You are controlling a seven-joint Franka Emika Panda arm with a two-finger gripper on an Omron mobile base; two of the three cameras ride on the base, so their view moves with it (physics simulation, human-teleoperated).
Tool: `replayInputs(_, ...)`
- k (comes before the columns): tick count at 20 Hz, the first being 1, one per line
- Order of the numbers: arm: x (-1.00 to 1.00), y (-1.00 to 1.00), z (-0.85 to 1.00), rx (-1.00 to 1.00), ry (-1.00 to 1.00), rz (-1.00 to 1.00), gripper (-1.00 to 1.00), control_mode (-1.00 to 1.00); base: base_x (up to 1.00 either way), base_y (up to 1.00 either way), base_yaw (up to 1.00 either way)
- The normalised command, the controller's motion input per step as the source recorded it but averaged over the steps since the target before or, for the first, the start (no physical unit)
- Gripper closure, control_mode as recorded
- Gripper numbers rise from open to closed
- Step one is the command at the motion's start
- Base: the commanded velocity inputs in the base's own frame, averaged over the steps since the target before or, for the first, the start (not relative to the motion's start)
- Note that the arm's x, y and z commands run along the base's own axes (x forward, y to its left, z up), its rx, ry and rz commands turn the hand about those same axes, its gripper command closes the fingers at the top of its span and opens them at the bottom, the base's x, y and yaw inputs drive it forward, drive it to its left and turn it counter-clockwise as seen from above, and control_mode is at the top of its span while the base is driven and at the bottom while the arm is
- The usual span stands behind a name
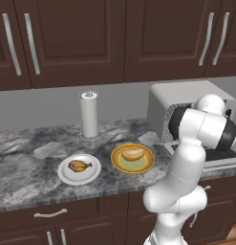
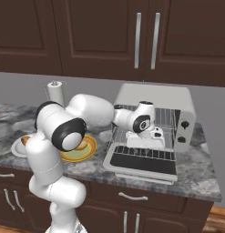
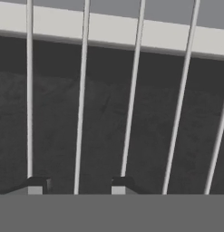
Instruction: Open the toaster oven door. Place the hotdog bun on the top rack in the toaster oven and place the chicken drumstick on the bottom rack.
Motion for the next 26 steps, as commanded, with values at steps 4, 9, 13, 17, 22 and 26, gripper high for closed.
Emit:
replayInputs(4, -0.75, -0.05, -0.94, -0.03, -0.01, 0.07, 1.00, -1.00, 0.00, 0.00, 0.00)
replayInputs(9, -0.76, -0.04, -0.94, -0.04, -0.01, 0.05, 1.00, -1.00, 0.00, 0.00, 0.00)
replayInputs(13, -0.79, -0.02, -0.94, -0.05, -0.02, 0.03, 1.00, -1.00, 0.00, 0.00, 0.00)
replayInputs(17, -0.84, -0.01, -0.94, -0.07, -0.03, 0.03, 1.00, -1.00, 0.00, 0.00, 0.00)
replayInputs(22, -0.88, -0.03, -0.94, -0.06, -0.02, 0.02, 1.00, -1.00, 0.00, 0.00, 0.00)
replayInputs(26, -0.92, 0.00, -0.94, -0.10, -0.02, 0.00, 1.00, -1.00, 0.00, 0.00, 0.00)
